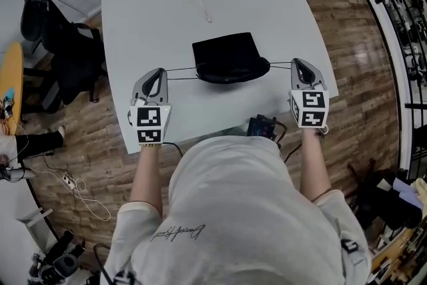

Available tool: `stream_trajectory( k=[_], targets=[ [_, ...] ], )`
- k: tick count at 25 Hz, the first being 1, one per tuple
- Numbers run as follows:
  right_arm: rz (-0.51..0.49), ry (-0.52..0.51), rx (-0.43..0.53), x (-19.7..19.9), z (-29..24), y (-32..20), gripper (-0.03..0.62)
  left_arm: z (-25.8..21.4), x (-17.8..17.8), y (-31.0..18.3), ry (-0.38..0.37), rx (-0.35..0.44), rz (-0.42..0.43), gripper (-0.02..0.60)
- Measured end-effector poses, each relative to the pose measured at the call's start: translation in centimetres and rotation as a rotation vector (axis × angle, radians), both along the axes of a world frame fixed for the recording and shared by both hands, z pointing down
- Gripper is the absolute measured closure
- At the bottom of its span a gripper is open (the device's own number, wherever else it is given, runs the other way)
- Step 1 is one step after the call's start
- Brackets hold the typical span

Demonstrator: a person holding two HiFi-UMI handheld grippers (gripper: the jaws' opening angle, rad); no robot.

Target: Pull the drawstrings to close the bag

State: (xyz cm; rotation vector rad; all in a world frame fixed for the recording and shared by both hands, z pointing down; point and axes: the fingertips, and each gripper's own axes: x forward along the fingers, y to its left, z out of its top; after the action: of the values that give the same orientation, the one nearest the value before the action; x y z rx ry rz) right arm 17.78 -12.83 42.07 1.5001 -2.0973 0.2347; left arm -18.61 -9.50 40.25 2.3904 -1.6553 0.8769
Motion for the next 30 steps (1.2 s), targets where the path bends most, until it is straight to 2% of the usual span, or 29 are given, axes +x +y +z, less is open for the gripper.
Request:
stream_trajectory(
  k=[30],
  targets=[
    [0.104, -0.002, 0.010, 3.8, -0.5, -0.1, 0.569, -0.4, -4.6, 0.4, -0.008, 0.022, -0.097, 0.566]
  ],
)
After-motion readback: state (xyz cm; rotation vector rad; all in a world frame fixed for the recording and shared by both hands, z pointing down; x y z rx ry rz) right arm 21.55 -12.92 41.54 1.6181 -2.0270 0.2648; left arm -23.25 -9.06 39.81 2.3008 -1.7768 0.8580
